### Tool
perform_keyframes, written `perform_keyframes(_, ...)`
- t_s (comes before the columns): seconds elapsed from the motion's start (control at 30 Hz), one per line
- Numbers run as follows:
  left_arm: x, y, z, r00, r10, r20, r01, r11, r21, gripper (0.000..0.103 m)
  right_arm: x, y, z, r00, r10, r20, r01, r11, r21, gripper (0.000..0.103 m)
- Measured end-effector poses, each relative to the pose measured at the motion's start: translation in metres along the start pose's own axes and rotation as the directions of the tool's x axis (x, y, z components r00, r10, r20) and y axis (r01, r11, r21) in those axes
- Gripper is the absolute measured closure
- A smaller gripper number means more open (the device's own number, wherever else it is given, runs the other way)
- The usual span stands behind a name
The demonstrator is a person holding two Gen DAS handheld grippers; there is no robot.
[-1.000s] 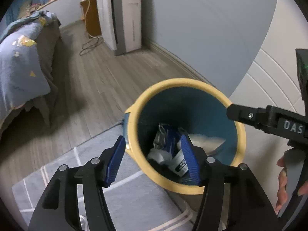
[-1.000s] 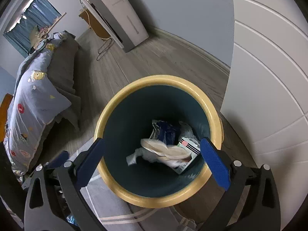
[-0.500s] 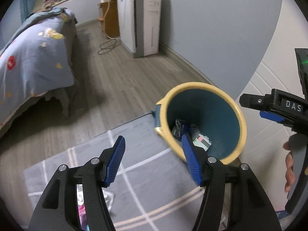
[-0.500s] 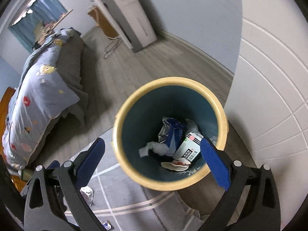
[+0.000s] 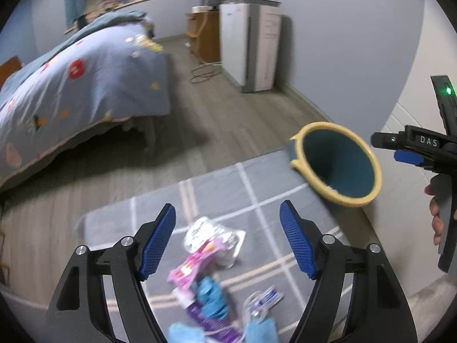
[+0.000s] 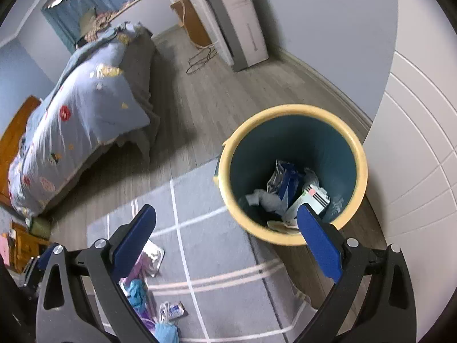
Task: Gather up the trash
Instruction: 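Move both open grippers back over the trash on the rug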
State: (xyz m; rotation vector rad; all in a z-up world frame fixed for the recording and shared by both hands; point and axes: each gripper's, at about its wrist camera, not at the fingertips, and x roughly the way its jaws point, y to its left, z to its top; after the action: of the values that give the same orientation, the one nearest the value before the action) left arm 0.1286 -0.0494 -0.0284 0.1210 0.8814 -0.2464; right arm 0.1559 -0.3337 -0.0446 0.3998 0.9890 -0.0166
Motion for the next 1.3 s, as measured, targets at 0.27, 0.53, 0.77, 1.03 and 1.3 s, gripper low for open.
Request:
perform_keyframes(0.27, -0.01, 0.052, -0.033, 0.999, 0.041, -0.019, -0.043, 0.991, -0.128, 0.026, 0.015, 0.041, -0.034, 0.997, -0.054, -0.059, 0.047, 0.992, -0.118, 0.006)
perform_keyframes(0.53, 0.005, 0.082, -0.06, 0.993, 0.056, -0.099, -0.069, 0.989, -0.13, 0.026, 0.048, 0.086, -0.069, 0.987, -0.067, -0.149, 0.035, 0.977, -0.208, 0.006)
perform_keyframes(0.77, 0.026, 0.104, -0.073, 0.981, 0.094, -0.172, -0.114, 0.987, -0.11, 0.026, 0.082, 0.111, -0.115, 0.965, -0.096, -0.245, 0.034, 0.969, -0.245, 0.006)
perform_keyframes(1.03, 0.028, 0.122, -0.077, 0.977, 0.075, -0.201, -0.115, 0.975, -0.192, 0.026, 0.107, 0.121, -0.166, 0.927, -0.087, -0.365, -0.011, 0.966, -0.258, 0.007)
perform_keyframes(1.3, 0.024, 0.113, -0.073, 0.979, 0.074, -0.191, -0.111, 0.976, -0.187, 0.026, 0.111, 0.151, -0.171, 0.934, 0.002, -0.357, -0.124, 0.94, -0.319, 0.018)
